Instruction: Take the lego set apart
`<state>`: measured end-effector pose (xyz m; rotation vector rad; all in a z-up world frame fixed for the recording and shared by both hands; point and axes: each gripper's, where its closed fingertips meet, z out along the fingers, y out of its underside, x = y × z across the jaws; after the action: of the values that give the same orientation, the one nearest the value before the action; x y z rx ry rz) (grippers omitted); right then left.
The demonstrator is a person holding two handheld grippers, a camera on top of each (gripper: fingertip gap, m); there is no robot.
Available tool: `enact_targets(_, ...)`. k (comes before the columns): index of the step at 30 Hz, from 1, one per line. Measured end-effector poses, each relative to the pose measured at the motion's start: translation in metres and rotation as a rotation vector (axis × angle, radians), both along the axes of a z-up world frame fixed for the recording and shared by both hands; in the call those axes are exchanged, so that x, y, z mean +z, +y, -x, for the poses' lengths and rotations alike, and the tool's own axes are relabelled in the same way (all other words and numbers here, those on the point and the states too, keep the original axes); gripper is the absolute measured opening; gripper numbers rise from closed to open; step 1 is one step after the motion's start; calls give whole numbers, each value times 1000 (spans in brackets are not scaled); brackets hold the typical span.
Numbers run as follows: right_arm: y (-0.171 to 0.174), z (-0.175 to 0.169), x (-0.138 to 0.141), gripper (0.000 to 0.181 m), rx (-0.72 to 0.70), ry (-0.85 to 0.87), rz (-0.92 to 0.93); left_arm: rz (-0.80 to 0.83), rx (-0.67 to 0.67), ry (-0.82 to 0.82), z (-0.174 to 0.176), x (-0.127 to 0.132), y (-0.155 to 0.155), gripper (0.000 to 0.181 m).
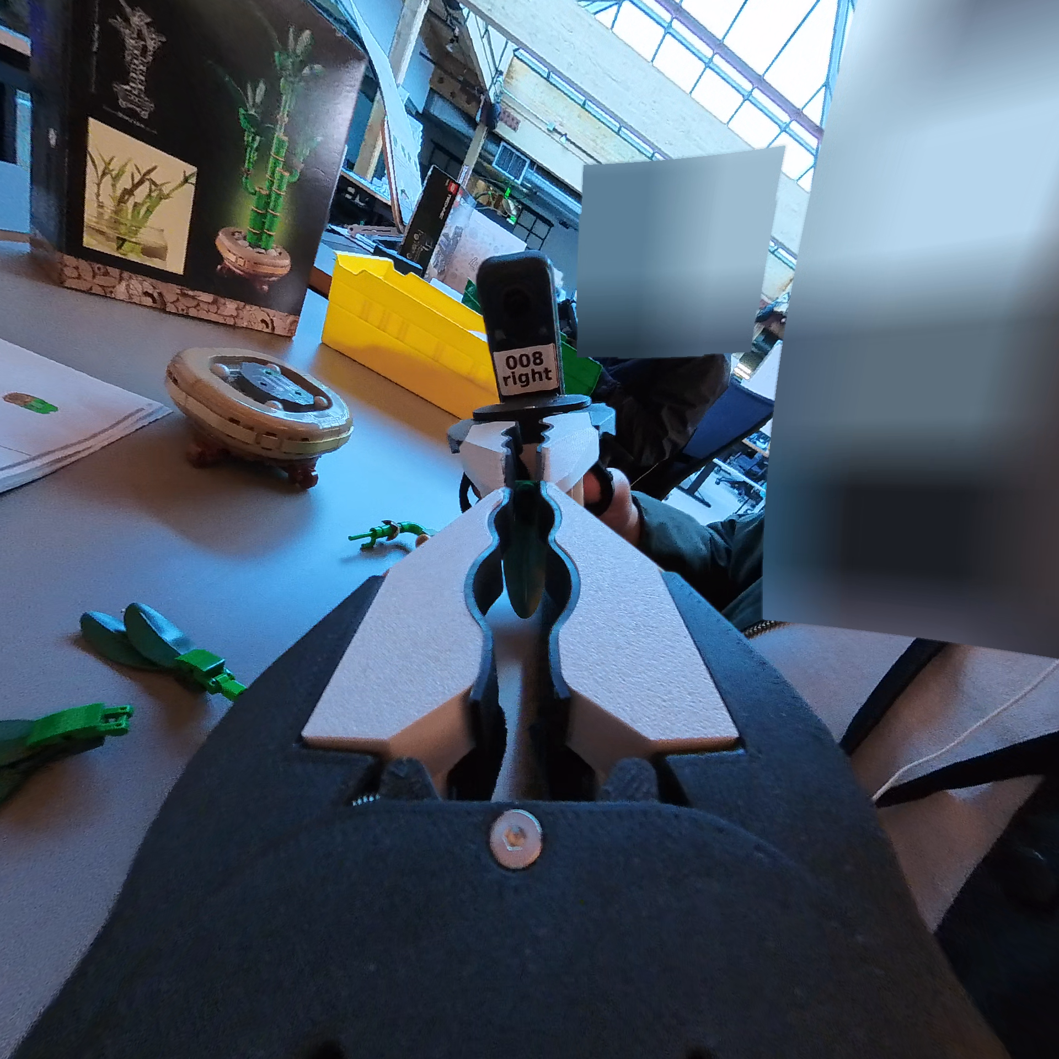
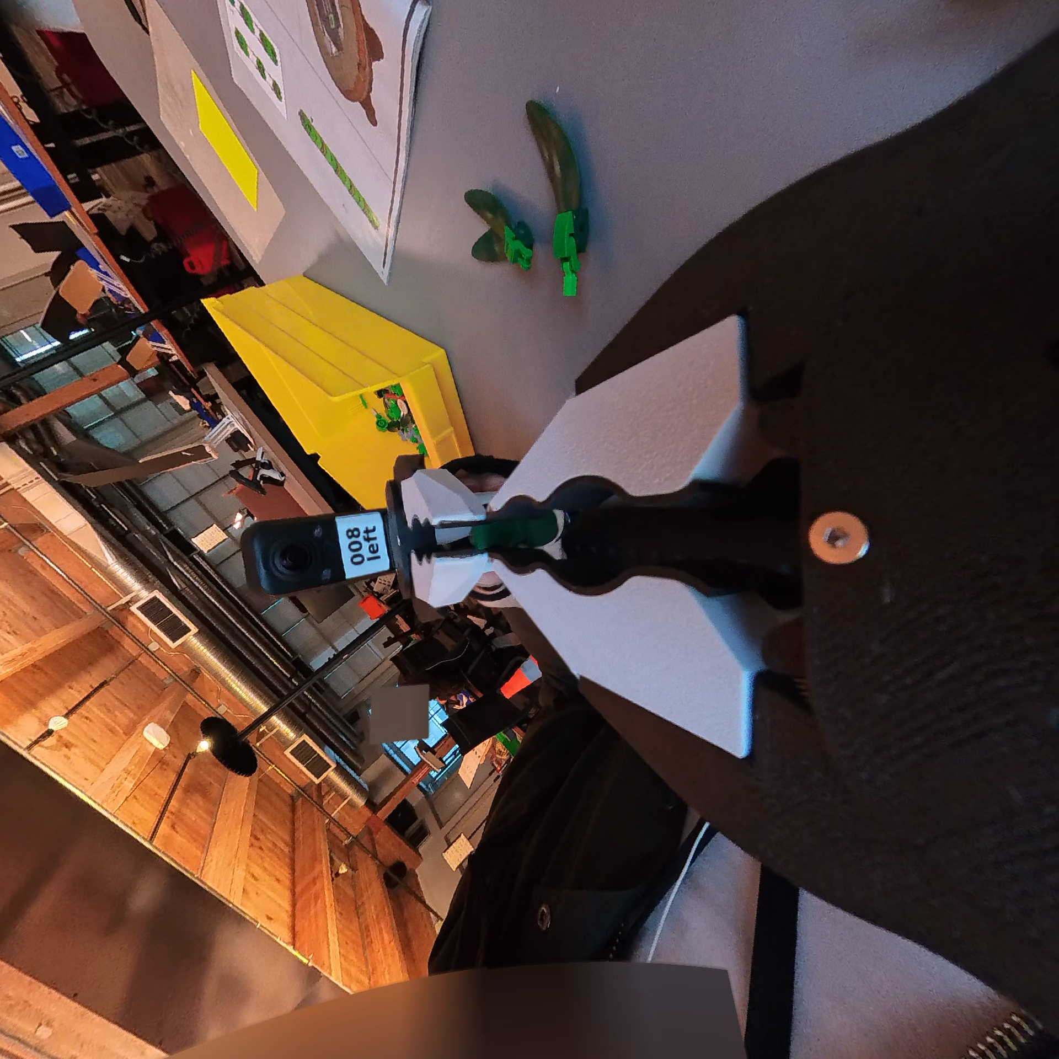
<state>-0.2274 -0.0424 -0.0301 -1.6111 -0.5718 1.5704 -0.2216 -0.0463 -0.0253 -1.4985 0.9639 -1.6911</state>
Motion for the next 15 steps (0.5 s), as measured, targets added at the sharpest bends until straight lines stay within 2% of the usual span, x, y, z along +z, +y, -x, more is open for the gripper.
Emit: enact_targets(15, 1, 1, -7, 7, 26, 18, 88, -11, 17, 40, -1, -7, 2, 5)
